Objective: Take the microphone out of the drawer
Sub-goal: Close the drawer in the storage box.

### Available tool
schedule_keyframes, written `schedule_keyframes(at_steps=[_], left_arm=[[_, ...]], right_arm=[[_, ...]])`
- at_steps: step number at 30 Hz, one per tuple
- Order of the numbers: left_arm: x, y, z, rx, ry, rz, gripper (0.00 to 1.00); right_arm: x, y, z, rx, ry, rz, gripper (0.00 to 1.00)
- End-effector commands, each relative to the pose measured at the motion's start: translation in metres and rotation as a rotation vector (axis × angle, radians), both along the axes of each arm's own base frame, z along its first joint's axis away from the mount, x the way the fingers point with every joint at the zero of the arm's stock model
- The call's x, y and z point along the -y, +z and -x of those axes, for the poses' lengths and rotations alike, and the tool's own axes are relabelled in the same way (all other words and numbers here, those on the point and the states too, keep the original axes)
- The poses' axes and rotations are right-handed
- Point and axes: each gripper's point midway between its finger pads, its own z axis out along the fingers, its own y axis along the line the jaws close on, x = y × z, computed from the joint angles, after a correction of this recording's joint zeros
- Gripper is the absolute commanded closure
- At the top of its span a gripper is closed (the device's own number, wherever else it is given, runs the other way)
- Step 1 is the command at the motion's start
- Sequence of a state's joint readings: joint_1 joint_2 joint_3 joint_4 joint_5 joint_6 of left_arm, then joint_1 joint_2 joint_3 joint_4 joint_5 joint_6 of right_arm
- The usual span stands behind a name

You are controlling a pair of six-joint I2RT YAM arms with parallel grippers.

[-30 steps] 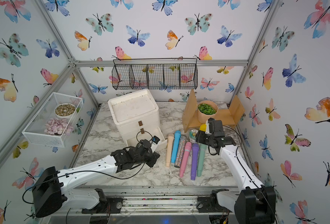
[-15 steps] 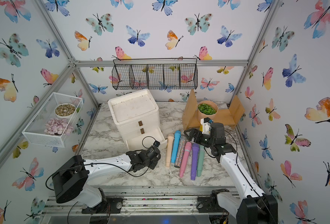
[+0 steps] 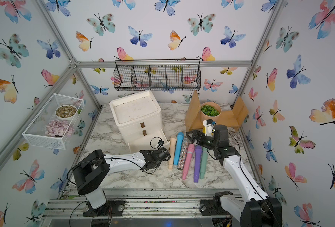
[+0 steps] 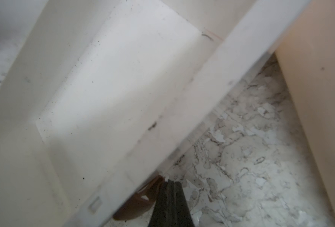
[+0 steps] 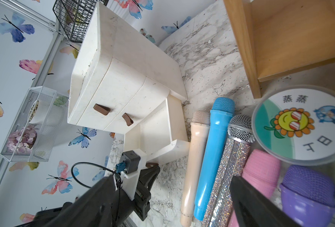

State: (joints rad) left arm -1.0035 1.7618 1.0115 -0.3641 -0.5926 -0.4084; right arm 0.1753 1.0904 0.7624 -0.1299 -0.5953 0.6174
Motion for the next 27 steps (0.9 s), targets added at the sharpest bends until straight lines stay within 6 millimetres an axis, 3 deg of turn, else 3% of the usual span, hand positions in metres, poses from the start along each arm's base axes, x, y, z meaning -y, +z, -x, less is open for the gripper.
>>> schedule_keyframes(at_steps=[1, 11, 27], left_arm=[[-0.008, 0.010, -0.013, 0.089, 0.053, -0.066, 1.00], [-0.008, 0.016, -0.038, 0.159, 0.112, -0.082, 1.00], [-0.043, 0.016, -0.098, 0.203, 0.212, -0.110, 1.00]], right_arm=[[-0.003, 0.005, 0.003, 0.023, 0.022, -0.018, 0.02], [-0.003, -0.001, 0.005, 0.013, 0.022, -0.019, 0.02], [0.001, -0.002, 0.006, 0.015, 0.002, -0.002, 0.02]])
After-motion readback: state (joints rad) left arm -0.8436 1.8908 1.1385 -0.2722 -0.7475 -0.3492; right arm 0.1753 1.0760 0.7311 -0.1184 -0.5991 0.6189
